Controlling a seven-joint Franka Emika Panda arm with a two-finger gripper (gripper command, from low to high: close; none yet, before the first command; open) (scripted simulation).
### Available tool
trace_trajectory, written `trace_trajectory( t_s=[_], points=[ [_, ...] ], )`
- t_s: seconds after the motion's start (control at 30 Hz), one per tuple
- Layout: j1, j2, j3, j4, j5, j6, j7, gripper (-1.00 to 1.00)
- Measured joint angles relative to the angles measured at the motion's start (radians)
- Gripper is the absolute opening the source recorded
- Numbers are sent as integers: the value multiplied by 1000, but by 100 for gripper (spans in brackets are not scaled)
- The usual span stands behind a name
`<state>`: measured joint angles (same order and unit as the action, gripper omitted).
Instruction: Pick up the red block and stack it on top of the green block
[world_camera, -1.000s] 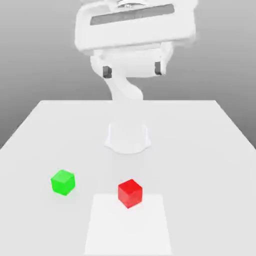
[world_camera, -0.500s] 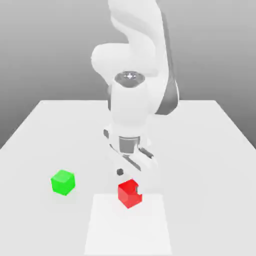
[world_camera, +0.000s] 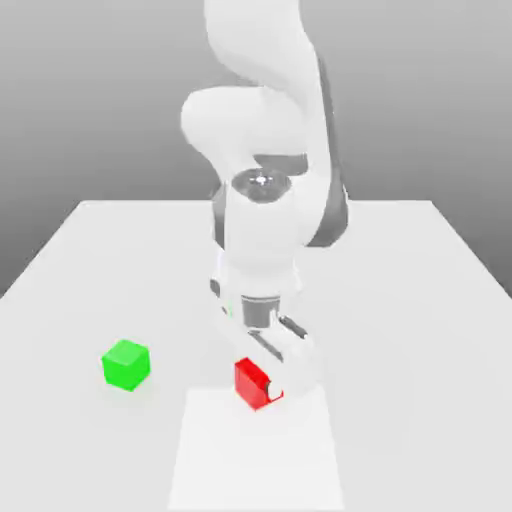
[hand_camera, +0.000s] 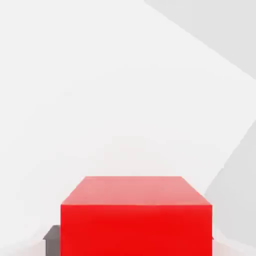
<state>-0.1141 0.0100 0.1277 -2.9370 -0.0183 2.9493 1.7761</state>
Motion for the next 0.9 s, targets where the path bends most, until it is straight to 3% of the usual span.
trace_trajectory(
  t_s=[0.13, 0.53, 0.8, 0.83, 0.9],
  points=[
    [5, -129, -21, -18, 54, -111, -44, -100],
    [-368, -276, -278, -15, -74, -260, -60, -100],
    [-369, -26, -296, -5, 11, -21, -125, -100],
    [-370, -7, -288, -4, 23, -4, -133, 100],
    [-356, -7, -287, -4, 23, -4, -133, 100]
  ],
)
